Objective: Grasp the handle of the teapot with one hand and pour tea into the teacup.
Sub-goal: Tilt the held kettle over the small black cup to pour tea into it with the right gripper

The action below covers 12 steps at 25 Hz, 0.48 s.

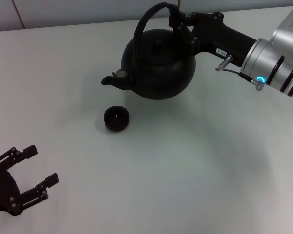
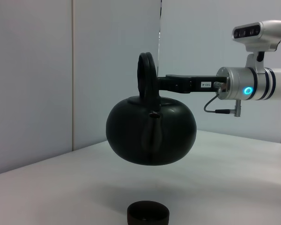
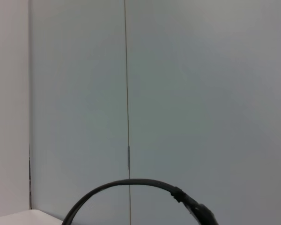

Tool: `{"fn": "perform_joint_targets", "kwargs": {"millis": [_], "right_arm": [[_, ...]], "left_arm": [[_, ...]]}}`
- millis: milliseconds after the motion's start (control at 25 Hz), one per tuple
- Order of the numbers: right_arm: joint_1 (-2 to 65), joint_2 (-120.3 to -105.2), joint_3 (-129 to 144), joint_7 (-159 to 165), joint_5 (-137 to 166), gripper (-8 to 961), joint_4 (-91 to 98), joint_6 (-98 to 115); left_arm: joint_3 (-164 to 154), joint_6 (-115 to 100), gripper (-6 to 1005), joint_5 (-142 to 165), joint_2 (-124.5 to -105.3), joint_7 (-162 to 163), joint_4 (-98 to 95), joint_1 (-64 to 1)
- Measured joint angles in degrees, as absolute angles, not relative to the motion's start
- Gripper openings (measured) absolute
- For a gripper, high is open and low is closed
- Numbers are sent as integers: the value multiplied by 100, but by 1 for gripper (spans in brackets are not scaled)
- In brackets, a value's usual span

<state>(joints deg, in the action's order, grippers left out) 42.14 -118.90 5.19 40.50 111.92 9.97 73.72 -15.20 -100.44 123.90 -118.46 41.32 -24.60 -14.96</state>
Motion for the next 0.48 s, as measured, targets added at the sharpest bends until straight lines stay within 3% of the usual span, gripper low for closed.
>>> {"fn": "perform_joint_targets", "kwargs": {"millis": [480], "right_arm": [[4281, -11892, 701, 3641, 11213, 87, 1162, 7161]], "left_arm": [[-1520, -10045, 805, 12391, -11856, 4130, -2461, -1485]]}}
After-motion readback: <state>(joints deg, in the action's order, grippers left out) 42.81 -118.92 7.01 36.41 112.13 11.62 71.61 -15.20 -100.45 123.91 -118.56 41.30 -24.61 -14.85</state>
